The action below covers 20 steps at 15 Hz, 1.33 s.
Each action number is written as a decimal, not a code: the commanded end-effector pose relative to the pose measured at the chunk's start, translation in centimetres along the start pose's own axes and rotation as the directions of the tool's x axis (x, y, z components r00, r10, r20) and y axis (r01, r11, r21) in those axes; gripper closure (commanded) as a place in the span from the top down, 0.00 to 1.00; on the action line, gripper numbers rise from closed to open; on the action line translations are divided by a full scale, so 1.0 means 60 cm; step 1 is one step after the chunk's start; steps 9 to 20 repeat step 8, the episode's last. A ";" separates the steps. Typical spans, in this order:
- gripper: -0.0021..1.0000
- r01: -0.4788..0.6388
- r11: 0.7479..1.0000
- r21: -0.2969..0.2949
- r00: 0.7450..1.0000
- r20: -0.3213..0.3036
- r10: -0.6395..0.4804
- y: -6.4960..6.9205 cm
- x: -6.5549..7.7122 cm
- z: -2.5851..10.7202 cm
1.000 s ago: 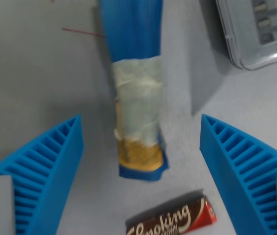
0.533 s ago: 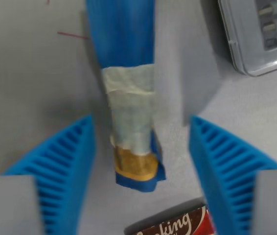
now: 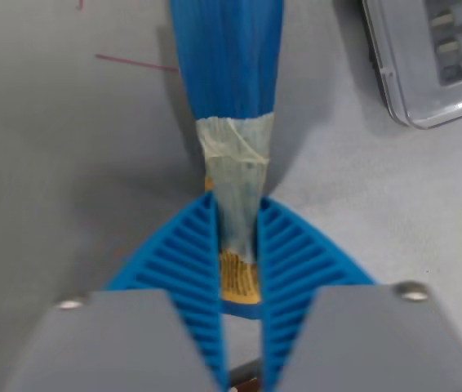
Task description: Pick up the blue bag
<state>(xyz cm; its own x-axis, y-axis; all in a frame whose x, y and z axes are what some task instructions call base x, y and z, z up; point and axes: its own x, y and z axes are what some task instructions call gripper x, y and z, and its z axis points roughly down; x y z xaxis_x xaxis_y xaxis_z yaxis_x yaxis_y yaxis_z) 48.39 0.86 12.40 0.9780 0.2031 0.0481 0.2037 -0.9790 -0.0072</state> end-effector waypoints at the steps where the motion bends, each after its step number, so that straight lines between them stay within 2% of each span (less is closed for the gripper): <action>1: 0.00 0.024 0.999 -0.033 1.000 -0.009 -0.025 0.006 0.005 0.001; 2: 0.00 0.024 0.999 -0.033 1.000 -0.009 -0.025 0.006 0.005 0.001; 8: 0.00 0.021 0.999 -0.028 1.000 0.014 -0.021 0.005 0.007 -0.033; 20: 0.00 0.021 0.999 -0.028 1.000 0.014 -0.021 0.005 0.007 -0.033</action>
